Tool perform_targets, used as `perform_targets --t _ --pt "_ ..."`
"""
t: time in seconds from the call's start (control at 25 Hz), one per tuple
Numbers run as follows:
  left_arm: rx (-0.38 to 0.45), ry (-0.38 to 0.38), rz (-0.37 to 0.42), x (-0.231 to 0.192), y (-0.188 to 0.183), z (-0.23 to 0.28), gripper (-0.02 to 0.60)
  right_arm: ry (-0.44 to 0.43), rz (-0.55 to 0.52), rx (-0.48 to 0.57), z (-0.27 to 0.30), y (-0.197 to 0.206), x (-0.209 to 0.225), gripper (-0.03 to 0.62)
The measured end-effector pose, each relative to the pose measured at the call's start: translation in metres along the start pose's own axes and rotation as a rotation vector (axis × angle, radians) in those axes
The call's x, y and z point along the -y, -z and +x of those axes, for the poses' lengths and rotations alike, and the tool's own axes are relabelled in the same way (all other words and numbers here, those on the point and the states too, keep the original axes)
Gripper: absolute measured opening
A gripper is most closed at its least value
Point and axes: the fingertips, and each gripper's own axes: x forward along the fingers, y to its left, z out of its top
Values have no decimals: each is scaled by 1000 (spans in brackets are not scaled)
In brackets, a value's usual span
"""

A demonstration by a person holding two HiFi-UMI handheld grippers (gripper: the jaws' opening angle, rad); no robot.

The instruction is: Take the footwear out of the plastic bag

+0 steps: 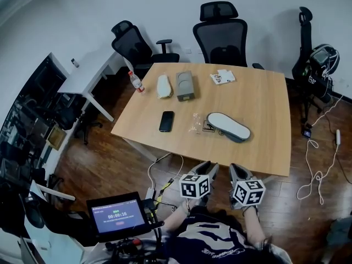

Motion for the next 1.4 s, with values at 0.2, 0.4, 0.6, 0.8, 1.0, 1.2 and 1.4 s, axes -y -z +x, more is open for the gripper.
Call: perform_targets --t 0.2,0.4,0.6,0.8,1.0,1.2,1.4 --pt "-14 16 25 -2 7 -11 152 26 0 3 -6 7 -11 -11" --pt "-31 45 32 -6 13 -23 152 51 6 8 -10 15 -25 -11" --pt "-34 63 40 -16 9 -34 152 70 34 24 -8 18 -38 -11" --pt "-41 81 34 -24 12 -40 152 81 36 32 -5 21 -49 -11" --pt "-49 93 25 -33 14 -51 152 89 33 27 -3 27 -63 -11" --pt "-57 108 15 -38 17 -53 152 108 38 22 -3 32 -67 -11" --pt "-63 122 6 -40 17 -54 152 125 48 22 -4 35 -68 -11"
